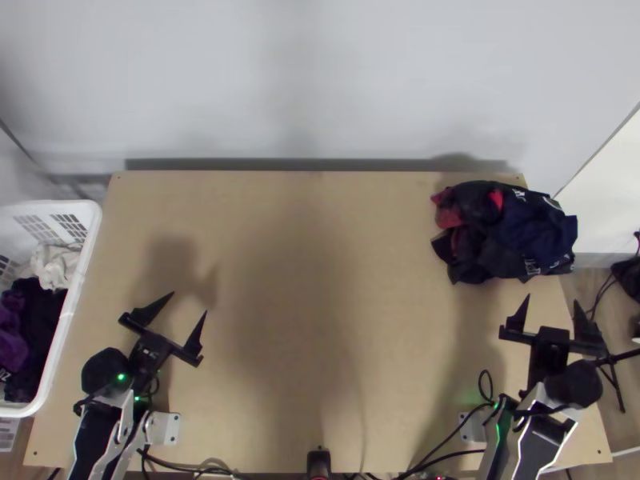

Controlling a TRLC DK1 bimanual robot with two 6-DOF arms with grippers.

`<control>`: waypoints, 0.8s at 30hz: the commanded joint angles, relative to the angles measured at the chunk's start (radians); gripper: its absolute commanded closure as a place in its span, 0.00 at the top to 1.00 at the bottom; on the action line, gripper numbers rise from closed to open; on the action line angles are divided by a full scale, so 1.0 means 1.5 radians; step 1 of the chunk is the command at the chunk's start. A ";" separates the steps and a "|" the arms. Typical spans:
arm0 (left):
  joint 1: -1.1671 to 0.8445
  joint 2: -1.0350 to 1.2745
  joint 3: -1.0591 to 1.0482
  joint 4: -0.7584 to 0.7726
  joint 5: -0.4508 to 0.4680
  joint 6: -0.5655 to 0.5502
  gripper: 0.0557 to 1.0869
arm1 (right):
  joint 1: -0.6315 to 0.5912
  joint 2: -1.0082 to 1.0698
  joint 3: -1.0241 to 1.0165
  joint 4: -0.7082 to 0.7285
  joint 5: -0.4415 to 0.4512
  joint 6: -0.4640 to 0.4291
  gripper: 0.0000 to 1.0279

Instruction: Fold the t-shirt

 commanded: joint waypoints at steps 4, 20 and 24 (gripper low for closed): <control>-0.002 -0.023 -0.017 -0.053 0.003 0.018 0.95 | 0.055 -0.003 -0.045 -0.046 0.033 -0.010 0.96; 0.042 -0.023 -0.017 -0.069 0.009 0.038 0.95 | 0.028 -0.001 -0.045 -0.046 0.032 -0.017 0.96; 0.042 -0.022 -0.017 -0.069 0.010 0.038 0.95 | 0.028 -0.001 -0.045 -0.046 0.032 -0.017 0.96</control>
